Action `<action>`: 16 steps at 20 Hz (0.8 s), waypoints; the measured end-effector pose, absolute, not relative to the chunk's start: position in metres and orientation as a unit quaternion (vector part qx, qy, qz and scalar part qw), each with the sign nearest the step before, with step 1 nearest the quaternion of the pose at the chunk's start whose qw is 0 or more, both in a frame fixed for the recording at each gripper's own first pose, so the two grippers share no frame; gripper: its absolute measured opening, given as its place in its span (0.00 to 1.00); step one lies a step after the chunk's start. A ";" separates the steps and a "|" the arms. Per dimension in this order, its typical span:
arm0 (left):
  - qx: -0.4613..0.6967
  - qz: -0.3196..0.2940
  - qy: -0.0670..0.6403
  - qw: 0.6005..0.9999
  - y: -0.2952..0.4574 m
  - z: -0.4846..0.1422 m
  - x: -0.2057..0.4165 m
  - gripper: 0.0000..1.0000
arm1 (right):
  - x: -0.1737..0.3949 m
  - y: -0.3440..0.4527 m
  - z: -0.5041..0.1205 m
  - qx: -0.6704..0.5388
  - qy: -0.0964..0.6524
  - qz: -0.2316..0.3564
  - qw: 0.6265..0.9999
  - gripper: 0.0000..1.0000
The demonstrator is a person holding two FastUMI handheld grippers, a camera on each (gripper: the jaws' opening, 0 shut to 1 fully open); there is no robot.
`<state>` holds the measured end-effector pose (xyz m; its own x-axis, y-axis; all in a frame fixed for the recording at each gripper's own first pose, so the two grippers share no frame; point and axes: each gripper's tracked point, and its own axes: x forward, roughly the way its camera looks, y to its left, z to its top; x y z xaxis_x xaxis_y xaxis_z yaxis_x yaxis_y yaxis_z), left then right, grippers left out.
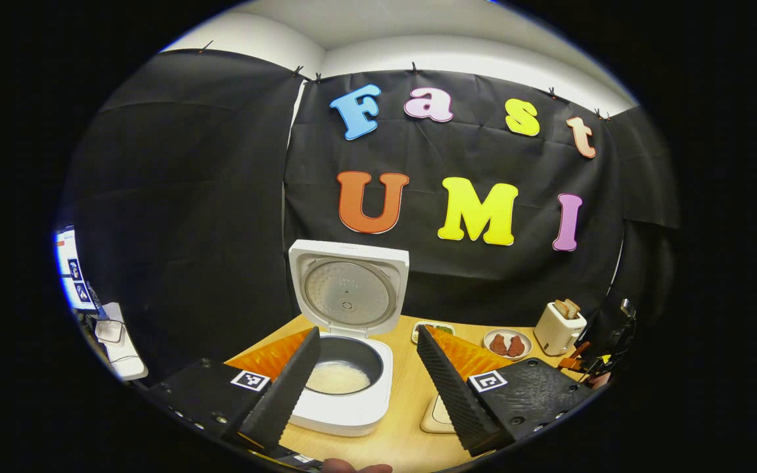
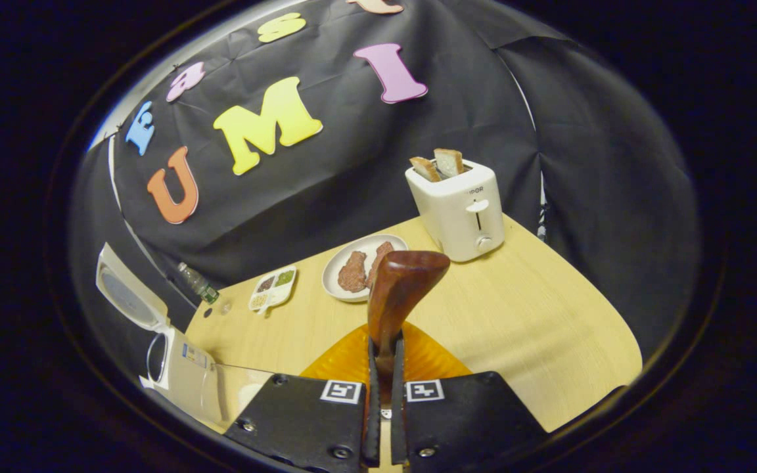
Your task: Close the left gripper, press the button to open the rice cooker; take a wooden spoon from the chopstick holder with the right hand, scoop a spoonful of rice and pour it into the rice cooker, then put the wooden spoon back into the chopstick holder.
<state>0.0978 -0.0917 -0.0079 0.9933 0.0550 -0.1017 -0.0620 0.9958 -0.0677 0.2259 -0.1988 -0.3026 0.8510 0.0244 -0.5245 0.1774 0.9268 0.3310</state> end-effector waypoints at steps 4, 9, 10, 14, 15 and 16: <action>-0.035 0.026 0.052 0.998 -0.096 -0.007 0.102 0.95 | 0.224 -0.198 -0.312 0.193 0.275 -0.038 0.941 0.13; -0.040 0.012 0.041 0.998 -0.106 0.001 0.109 0.95 | 0.219 -0.197 -0.296 0.184 0.262 -0.021 0.947 0.33; -0.043 0.008 0.039 0.998 -0.108 0.002 0.111 0.95 | 0.218 -0.200 -0.288 0.177 0.255 -0.022 0.950 0.37; -0.041 0.007 0.023 0.999 -0.106 0.015 0.119 0.95 | 0.211 -0.213 -0.242 0.149 0.216 -0.027 0.965 0.76; -0.042 0.011 0.020 0.999 -0.103 0.019 0.122 0.95 | 0.206 -0.210 -0.229 0.141 0.210 -0.019 0.967 0.78; -0.046 0.014 0.013 0.999 -0.101 0.023 0.125 0.95 | 0.203 -0.210 -0.213 0.128 0.198 -0.013 0.972 0.79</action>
